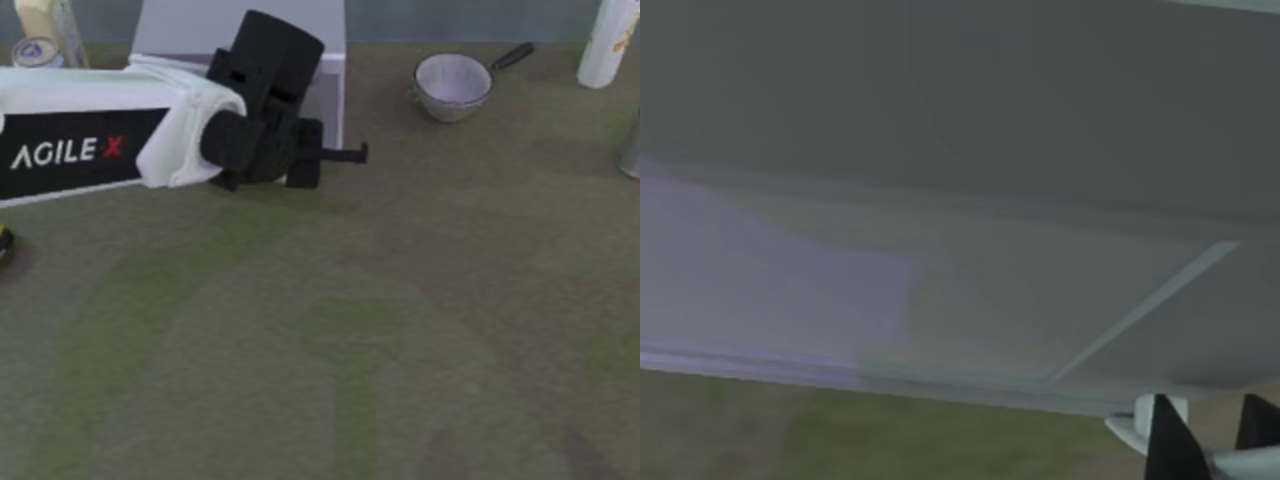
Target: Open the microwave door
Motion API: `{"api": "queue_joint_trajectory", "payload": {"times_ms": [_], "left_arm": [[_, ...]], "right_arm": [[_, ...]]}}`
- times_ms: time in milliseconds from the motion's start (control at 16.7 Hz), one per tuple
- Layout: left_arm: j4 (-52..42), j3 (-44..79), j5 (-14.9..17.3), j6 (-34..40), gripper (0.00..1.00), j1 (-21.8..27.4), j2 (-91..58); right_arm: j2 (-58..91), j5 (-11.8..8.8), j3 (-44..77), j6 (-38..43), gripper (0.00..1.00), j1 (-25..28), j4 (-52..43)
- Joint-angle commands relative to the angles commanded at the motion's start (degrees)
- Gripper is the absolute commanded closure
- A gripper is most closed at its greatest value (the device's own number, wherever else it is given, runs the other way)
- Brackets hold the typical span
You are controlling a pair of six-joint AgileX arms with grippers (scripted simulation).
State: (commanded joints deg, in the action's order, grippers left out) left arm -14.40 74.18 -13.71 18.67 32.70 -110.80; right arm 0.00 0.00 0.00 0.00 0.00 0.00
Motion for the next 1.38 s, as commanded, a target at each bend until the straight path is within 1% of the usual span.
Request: {"api": "queue_joint_trajectory", "payload": {"times_ms": [240, 360, 720, 1380], "left_arm": [[0.0, 0.0, 0.0, 0.0, 1.0, 0.0, 0.0], [0.03, 0.1, 0.47, 0.13, 1.0, 0.39, -0.06], [1.71, -3.15, 2.58, -3.23, 1.0, -0.75, 2.28], [1.7, -3.27, 2.63, -3.31, 1.0, -0.78, 2.27]], "right_arm": [[0.0, 0.0, 0.0, 0.0, 0.0, 0.0, 0.0], [0.0, 0.0, 0.0, 0.0, 0.0, 0.0, 0.0], [0.0, 0.0, 0.0, 0.0, 0.0, 0.0, 0.0], [0.0, 0.0, 0.0, 0.0, 0.0, 0.0, 0.0]]}}
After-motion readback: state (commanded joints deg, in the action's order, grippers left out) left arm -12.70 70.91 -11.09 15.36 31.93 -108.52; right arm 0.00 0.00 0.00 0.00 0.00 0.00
